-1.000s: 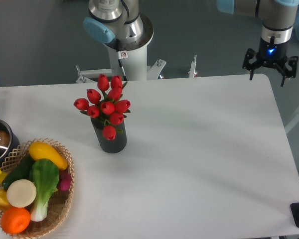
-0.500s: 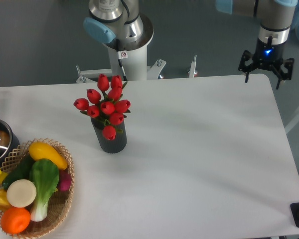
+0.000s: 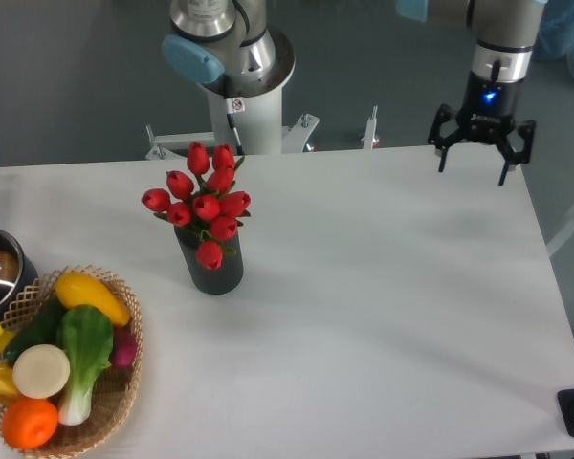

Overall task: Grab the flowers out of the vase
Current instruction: 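Move the open gripper toward the red tulip stems above the black vase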

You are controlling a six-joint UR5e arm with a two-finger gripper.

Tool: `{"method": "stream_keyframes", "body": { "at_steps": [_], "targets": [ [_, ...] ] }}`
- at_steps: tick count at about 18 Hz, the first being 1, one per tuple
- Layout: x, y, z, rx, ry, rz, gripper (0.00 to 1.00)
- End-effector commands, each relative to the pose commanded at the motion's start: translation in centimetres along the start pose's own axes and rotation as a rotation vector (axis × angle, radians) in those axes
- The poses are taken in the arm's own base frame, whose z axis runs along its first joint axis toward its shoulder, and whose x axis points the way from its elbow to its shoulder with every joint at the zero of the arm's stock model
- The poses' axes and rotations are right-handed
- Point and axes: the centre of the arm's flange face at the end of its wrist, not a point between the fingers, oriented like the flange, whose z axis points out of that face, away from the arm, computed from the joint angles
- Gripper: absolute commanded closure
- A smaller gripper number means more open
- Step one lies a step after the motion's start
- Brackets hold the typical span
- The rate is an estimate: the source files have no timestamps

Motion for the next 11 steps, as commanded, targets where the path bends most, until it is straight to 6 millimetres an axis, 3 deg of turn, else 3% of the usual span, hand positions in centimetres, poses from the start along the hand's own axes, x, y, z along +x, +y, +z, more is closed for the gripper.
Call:
{"method": "stream_keyframes", "body": {
  "at_steps": [7, 11],
  "targets": [
    [4.4, -2.3, -0.1, 0.306, 0.037, -0.049, 0.0],
    [7.2, -1.9, 0.8, 0.334, 0.065, -0.076, 0.0]
  ]
}}
